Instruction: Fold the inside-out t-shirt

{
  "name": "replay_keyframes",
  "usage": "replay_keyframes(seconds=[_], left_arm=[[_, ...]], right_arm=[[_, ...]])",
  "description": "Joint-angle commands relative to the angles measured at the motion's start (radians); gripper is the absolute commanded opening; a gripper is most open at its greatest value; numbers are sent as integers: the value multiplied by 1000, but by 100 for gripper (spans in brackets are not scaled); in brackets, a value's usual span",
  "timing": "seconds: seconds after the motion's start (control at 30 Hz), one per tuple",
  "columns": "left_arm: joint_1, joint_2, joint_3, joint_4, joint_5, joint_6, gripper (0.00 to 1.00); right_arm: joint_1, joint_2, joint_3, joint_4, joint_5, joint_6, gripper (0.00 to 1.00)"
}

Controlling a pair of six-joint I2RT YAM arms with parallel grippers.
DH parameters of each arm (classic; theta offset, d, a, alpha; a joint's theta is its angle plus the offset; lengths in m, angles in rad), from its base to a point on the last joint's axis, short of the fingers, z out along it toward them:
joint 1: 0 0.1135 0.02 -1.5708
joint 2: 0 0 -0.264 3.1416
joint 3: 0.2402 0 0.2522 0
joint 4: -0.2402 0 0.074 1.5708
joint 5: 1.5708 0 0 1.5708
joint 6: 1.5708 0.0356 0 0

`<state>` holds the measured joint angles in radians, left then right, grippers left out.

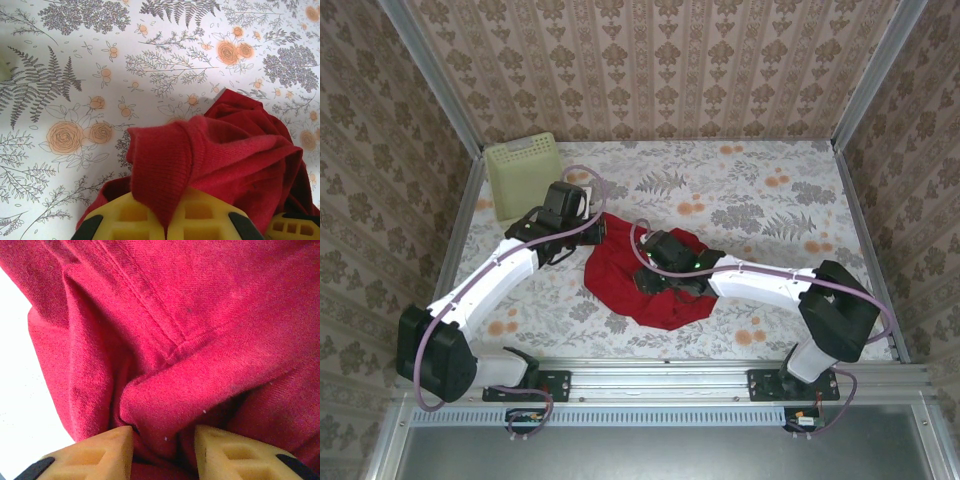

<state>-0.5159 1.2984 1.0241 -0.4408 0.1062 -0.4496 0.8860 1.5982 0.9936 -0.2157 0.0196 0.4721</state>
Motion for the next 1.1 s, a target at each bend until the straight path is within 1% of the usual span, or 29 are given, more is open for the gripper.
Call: replay_keyframes(seconds=[0.0, 0.07, 0.17, 0.2, 0.3, 0.4, 0.47, 0.6, 0.73, 0.9, 0.93, 1.0, 1.07], left_arm=[[7, -31, -9, 12, 6, -10, 0], [6, -31, -8, 9, 6, -11, 0], [8, -30, -8, 7, -2, -11, 0], [8, -28, -6, 4, -7, -11, 0], [11, -24, 1, -5, -27, -12, 0], [17, -9, 7, -11, -40, -13, 0], [19, 3, 11, -13, -46, -12, 0], [19, 27, 11, -15, -61, -14, 0], [18, 34, 3, -6, -54, -18, 0], [6, 30, 4, -13, -65, -11, 0], [2, 30, 6, -15, -69, -6, 0], [-11, 36, 11, -16, -80, 3, 0], [-31, 50, 21, -18, -101, 13, 0]], right_arm=[[6, 28, 40, 16, -4, -3, 33], [7, 27, 49, 12, -6, -14, 26], [7, 5, 61, -13, 2, -32, 13], [7, -14, 64, -30, 6, -37, 7], [11, -87, 77, -85, 0, -45, 0], [19, -198, 84, -146, -15, -50, 0], [21, -304, 80, -181, -16, -44, 0], [19, -437, 67, -248, 12, -20, 0], [16, -481, 84, -343, 89, -18, 0], [4, -490, 140, -457, 146, -42, 0], [1, -499, 152, -470, 138, -47, 0], [-1, -515, 166, -463, 82, -51, 0], [-2, -534, 158, -417, -5, -44, 0]])
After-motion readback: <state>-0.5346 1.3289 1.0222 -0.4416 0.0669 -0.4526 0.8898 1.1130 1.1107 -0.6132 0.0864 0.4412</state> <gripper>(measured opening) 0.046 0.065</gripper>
